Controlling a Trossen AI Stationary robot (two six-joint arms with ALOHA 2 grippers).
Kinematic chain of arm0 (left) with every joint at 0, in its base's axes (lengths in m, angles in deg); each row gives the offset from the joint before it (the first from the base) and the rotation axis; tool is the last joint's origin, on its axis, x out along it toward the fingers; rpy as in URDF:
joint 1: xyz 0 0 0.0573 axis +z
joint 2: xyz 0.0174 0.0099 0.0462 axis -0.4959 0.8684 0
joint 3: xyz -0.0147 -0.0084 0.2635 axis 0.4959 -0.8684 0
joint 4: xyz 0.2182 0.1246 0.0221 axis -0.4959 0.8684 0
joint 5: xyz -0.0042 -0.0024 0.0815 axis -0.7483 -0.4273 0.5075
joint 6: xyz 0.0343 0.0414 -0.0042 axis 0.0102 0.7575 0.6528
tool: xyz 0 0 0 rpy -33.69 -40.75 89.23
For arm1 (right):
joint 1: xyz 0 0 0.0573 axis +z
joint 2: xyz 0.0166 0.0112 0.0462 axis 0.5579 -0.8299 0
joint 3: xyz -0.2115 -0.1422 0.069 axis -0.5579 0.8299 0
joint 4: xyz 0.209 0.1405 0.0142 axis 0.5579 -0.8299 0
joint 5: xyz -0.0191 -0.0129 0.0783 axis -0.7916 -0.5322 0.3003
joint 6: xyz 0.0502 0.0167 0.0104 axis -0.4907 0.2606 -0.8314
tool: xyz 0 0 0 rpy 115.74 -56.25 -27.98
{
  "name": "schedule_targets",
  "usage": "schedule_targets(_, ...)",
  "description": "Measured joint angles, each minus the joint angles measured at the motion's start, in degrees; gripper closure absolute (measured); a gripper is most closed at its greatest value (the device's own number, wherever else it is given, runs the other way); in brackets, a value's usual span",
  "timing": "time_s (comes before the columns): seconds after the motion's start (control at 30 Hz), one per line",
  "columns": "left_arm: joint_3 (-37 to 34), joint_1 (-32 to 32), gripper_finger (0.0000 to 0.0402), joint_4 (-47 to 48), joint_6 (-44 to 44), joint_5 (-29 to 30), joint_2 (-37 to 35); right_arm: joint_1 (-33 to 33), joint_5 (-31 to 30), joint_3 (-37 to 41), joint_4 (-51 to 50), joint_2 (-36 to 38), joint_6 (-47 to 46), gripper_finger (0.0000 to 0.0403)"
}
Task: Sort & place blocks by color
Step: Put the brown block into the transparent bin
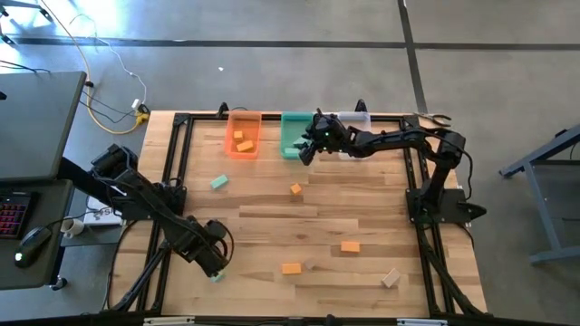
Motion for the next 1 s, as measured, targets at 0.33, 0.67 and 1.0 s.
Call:
schedule_targets(0.33, -6.56, -0.65, 0.0186, -8.88, -1.02, -2.55, 0.00, 2.32, -0.26, 0.00, 0.04, 0.02, 1.60, 0.0183)
schedule_targets(0.67, -13.40, -1.14, 0.0186, -21.08, -2.29, -4.22, 0.02, 2.98, -0.28, 0.00, -0.01, 0.89, 1.63, 0.0183)
schedule_targets(1.0, -16.99, -1.09, 0.0251, -21.43, -1.17, -4.28, -0.15, 4.01, 1.84, 0.00, -3.08, 9.16, 1.68, 0.0183)
